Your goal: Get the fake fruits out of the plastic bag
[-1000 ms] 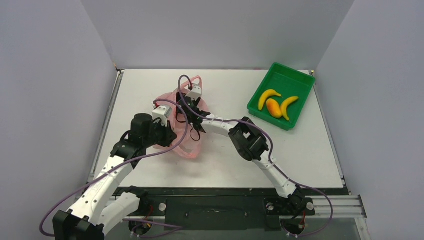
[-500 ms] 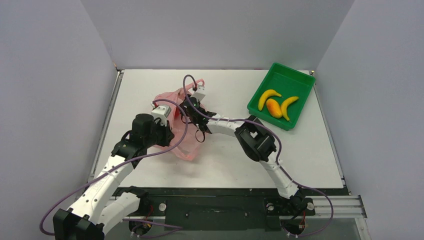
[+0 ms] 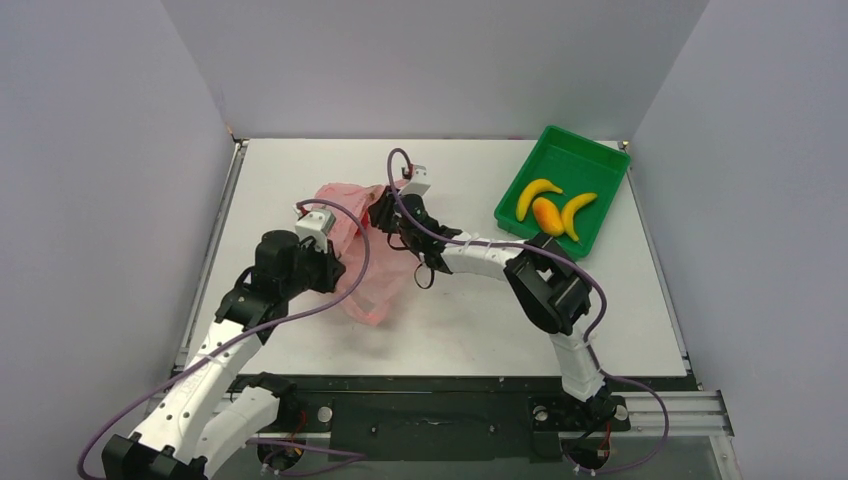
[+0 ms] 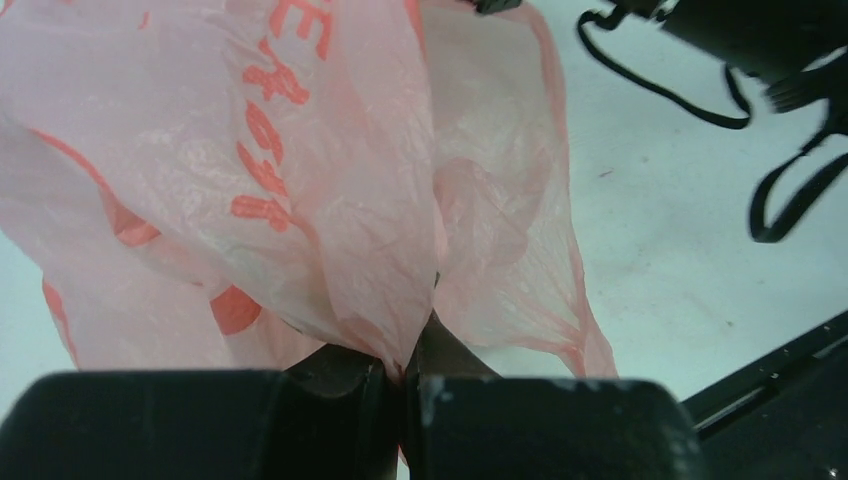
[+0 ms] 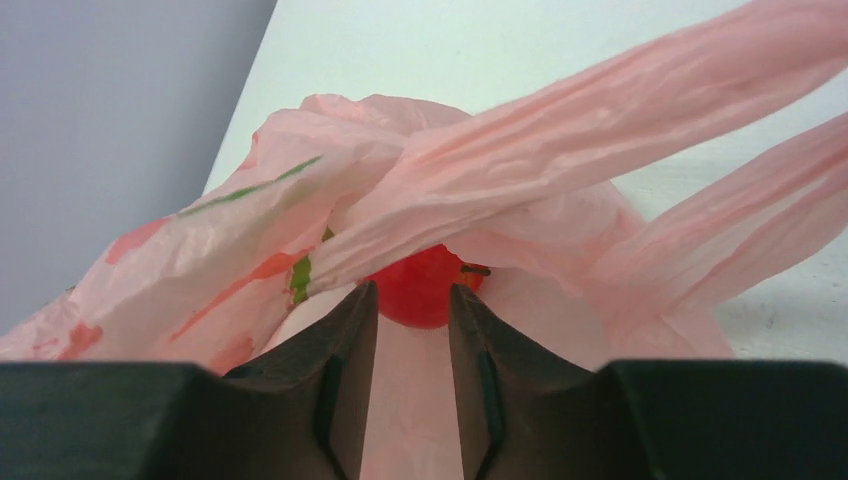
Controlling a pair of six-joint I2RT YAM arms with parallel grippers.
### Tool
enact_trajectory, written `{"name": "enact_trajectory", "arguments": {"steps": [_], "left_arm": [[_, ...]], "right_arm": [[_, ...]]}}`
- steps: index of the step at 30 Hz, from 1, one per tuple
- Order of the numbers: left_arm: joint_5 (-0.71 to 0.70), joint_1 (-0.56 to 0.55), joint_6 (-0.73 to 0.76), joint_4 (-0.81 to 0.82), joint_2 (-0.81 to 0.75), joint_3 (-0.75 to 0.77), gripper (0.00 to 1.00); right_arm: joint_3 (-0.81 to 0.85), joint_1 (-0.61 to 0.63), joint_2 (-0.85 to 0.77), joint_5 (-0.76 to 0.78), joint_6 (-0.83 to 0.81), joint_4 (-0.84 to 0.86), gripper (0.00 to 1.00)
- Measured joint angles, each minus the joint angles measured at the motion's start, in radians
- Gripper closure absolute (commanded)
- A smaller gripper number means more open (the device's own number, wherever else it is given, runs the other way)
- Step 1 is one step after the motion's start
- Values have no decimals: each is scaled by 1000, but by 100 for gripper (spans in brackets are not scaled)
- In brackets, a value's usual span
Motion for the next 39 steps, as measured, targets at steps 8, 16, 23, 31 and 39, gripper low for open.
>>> {"name": "enact_trajectory", "arguments": {"steps": [8,16,23,31,39], "left_arm": [[241,-15,-23,-31,74,53,100],[306,-164,-140,-102,107,91,100],[134,-59,-216,-280,108,122,100],[81,-10,-246,-333,134,114,100],[105,-10,-246,-328,132,100,100]], "right_arm": [[-113,1,0,-111,-10,54,35],[-211,0,0,-151,-2,91,15],[-235,2,-1,-151,-7,113,1],[-234,14,-1,-142,-24,130,0],[-117,34,52,-73,37,183,0]]}}
